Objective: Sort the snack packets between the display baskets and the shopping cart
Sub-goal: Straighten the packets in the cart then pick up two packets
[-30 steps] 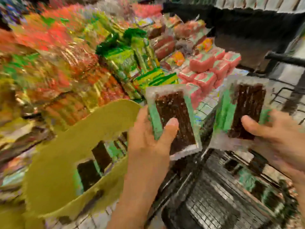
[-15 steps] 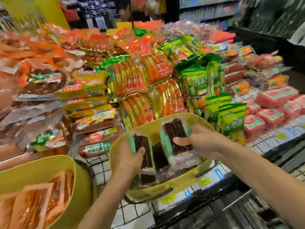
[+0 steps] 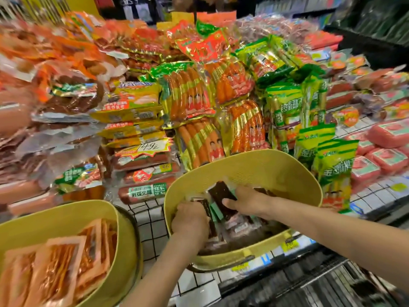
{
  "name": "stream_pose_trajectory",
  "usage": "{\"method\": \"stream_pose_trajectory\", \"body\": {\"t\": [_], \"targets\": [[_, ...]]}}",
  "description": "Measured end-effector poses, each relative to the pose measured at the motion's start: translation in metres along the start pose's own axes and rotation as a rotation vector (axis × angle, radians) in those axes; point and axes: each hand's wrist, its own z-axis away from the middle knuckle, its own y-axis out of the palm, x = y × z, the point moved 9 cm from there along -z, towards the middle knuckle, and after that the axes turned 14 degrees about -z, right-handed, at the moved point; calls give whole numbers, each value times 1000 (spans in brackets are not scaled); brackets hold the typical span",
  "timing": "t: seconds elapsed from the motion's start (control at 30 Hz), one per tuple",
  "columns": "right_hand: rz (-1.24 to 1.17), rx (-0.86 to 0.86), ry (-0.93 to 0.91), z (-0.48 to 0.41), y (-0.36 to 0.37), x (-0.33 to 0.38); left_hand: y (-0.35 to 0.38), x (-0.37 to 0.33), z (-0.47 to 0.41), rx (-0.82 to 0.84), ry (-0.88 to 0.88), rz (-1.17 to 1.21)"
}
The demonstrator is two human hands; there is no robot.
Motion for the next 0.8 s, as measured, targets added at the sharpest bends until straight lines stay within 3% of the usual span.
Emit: {"method": "stream_pose_trajectory", "body": {"t": [0.13,0.2,0.3,0.37,0.43,0.5,0.57,0.63,0.7,0.8], "targets": [[30,1,-6,19,-14,4,-12,4,16,-51,48,-69],[22,-114,-47,40,-40,7,-27,3,30,-172,33,-190],[-151,-315,-275,98,-78,4,-60,-21,58,-383,70,-228],[-279,-483,-371,150,-98,-19,-86,-66,82,-637,271,-134],[-329,-668,-344,197,-109,-69,-94,-128,116,-895,573,-15],[-307,-840,-223,237,-107,-134,-77,-194,141,-962,848,40],[-327,-972,-55,271,-96,-209,-47,-260,154,-893,1074,92],[-384,-1080,127,300,-80,-288,-3,-327,155,-670,1240,59],[-498,-1161,304,322,-59,-366,60,-387,141,-349,1291,-73],[-654,-1258,574,339,-26,-469,156,-450,104,-150,1290,-179]]}}
